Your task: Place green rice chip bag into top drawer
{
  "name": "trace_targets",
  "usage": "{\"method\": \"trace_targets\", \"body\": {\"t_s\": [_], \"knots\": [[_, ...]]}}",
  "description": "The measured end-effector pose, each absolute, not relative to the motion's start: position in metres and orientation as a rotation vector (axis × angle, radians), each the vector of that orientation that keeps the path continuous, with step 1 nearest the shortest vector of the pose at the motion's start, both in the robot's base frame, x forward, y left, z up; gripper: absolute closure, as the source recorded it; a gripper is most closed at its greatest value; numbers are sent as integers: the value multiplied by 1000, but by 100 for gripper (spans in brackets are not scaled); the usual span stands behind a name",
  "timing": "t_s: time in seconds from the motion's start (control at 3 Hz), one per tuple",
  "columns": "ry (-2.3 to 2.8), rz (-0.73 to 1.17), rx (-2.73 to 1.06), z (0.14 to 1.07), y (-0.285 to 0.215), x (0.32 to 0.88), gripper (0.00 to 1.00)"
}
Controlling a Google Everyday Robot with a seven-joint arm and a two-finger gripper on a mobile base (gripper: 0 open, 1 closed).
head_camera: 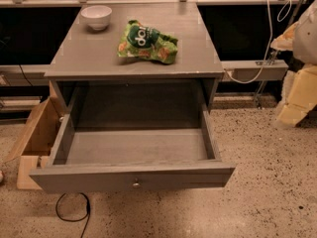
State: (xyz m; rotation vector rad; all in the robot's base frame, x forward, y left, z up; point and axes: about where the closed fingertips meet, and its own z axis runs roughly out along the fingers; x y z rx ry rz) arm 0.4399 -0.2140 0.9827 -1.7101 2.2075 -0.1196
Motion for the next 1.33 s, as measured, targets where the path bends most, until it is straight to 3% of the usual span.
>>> {"method": "trace_targets", "body": {"t_s": [0.33, 1.0, 1.33], "knots": [[2194, -120, -1706, 983, -212, 443, 0], [2054, -18, -1487, 975, -180, 523, 0], [1978, -59, -1405, 989, -174, 550, 0]]}}
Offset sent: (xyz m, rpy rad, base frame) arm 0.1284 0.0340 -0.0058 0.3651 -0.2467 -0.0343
